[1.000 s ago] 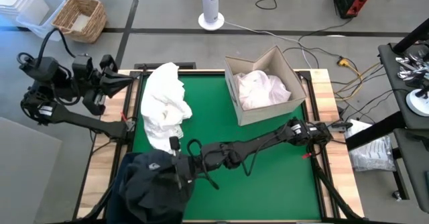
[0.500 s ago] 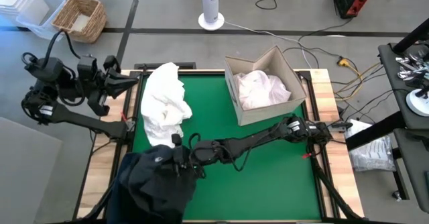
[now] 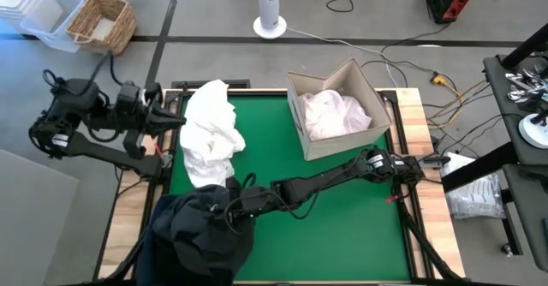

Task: Sort clothes
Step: Put the black shorts into the blue laundry organizer

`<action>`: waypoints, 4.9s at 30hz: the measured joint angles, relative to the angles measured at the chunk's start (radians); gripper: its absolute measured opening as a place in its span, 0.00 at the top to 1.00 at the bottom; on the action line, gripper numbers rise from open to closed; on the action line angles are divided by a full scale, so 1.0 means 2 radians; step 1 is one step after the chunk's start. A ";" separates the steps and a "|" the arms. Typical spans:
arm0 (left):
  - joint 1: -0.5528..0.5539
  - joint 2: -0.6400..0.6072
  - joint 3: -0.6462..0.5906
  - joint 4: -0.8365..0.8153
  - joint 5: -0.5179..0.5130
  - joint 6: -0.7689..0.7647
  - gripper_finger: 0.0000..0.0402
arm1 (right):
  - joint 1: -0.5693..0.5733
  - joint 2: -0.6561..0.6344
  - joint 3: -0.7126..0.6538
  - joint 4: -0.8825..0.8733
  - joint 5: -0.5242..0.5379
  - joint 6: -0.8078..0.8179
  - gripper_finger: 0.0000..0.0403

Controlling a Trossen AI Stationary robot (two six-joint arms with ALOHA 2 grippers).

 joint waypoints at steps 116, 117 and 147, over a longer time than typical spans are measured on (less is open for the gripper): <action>-0.444 0.362 0.065 -0.321 -0.137 -0.396 0.98 | 0.032 -0.246 -0.001 -0.593 0.000 -0.095 0.42; -0.451 0.364 0.074 -0.333 -0.134 -0.409 0.98 | 0.032 -0.246 -0.001 -0.592 0.000 -0.096 0.43; -0.526 0.408 0.046 -0.338 -0.047 -0.606 0.99 | 0.032 -0.245 -0.008 -0.569 0.001 -0.107 0.45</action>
